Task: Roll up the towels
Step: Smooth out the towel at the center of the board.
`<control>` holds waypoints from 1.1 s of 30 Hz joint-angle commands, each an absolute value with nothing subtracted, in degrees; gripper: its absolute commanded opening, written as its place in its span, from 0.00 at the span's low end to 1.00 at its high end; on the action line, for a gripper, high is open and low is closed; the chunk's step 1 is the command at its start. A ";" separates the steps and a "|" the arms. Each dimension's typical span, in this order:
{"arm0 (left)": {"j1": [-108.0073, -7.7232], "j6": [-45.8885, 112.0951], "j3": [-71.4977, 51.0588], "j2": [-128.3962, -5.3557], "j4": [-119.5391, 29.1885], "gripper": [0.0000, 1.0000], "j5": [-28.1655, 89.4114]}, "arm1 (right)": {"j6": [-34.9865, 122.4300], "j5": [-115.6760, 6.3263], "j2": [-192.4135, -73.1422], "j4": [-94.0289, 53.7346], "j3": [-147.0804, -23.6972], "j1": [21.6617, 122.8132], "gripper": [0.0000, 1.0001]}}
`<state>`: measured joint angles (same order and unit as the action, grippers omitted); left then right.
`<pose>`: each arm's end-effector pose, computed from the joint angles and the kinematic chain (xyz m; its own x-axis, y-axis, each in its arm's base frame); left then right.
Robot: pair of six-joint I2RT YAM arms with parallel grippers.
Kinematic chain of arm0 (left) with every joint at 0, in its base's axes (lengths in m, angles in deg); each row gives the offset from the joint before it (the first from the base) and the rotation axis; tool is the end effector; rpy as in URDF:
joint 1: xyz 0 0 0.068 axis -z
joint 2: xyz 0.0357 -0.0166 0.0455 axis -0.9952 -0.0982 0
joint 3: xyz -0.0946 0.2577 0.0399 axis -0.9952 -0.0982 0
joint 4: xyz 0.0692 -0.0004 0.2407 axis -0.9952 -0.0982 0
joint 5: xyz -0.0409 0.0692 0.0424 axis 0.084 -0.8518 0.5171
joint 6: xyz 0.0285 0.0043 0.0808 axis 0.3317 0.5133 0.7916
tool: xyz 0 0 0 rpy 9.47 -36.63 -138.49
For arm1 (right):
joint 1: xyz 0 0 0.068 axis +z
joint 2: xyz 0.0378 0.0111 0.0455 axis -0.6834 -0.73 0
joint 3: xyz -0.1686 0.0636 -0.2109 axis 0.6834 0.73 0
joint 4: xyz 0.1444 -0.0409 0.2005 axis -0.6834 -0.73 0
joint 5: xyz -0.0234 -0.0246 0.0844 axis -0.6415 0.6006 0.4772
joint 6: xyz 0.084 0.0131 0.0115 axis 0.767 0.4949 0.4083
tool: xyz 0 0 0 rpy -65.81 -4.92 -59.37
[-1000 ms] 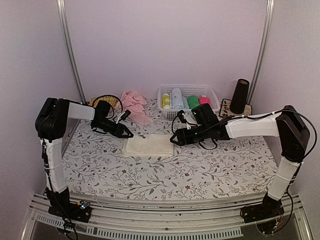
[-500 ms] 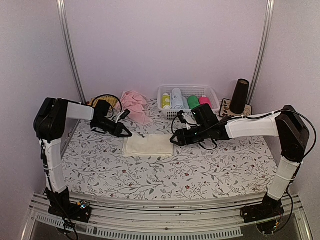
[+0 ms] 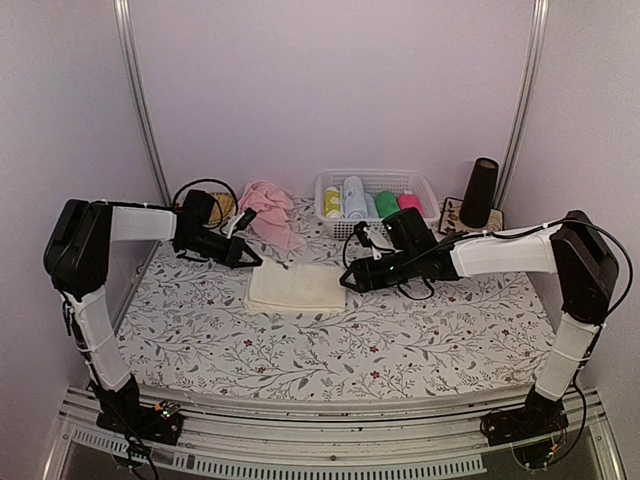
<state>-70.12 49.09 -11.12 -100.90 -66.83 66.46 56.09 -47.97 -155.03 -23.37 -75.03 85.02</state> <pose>0.3732 -0.1490 0.1615 -0.7757 0.2539 -0.5779 0.5984 0.5868 -0.5454 0.2942 0.2893 0.1801 -0.7269 -0.2246 -0.6490 -0.5777 0.7110 0.4009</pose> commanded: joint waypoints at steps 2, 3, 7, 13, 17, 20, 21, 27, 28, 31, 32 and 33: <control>-68.19 45.73 -12.87 -99.45 -66.34 0.00 63.95 | 55.10 -46.19 -156.95 -22.60 -76.70 84.77 0.62; -67.87 45.67 -13.07 -99.18 -65.91 0.00 63.16 | 54.86 -45.89 -157.12 -22.55 -76.90 84.84 0.62; -67.06 45.46 -13.64 -99.35 -62.56 0.00 57.24 | 54.40 -45.43 -157.70 -22.68 -77.56 84.92 0.62; -66.91 46.03 -12.53 -102.24 -59.45 0.00 52.82 | 54.20 -45.18 -158.00 -22.91 -77.50 85.39 0.62; -66.93 46.42 -12.86 -103.08 -58.46 0.02 51.62 | 54.05 -45.26 -157.96 -23.09 -77.14 85.39 0.62; -67.09 46.66 -12.69 -103.43 -59.37 0.03 51.45 | 53.92 -45.46 -158.11 -23.19 -77.29 85.39 0.62; -67.19 46.70 -12.69 -103.37 -59.78 0.03 52.01 | 53.93 -45.63 -158.22 -23.29 -77.41 85.39 0.62; -67.32 47.63 -14.02 -101.36 -62.29 0.42 55.34 | 53.66 -45.40 -158.58 -23.34 -77.70 85.43 0.62; -67.35 47.89 -14.45 -101.01 -62.64 0.50 55.29 | 53.55 -45.40 -158.57 -23.38 -77.78 85.44 0.62; -67.62 48.52 -16.14 -99.88 -63.37 0.57 54.38 | 53.32 -46.10 -158.58 -23.80 -77.98 85.41 0.62; -67.59 48.72 -16.65 -99.36 -63.46 0.57 53.79 | 53.20 -46.59 -158.72 -24.02 -78.10 85.40 0.62; -67.56 48.87 -17.17 -98.93 -63.45 0.57 53.03 | 53.09 -47.18 -158.90 -24.25 -78.39 85.39 0.62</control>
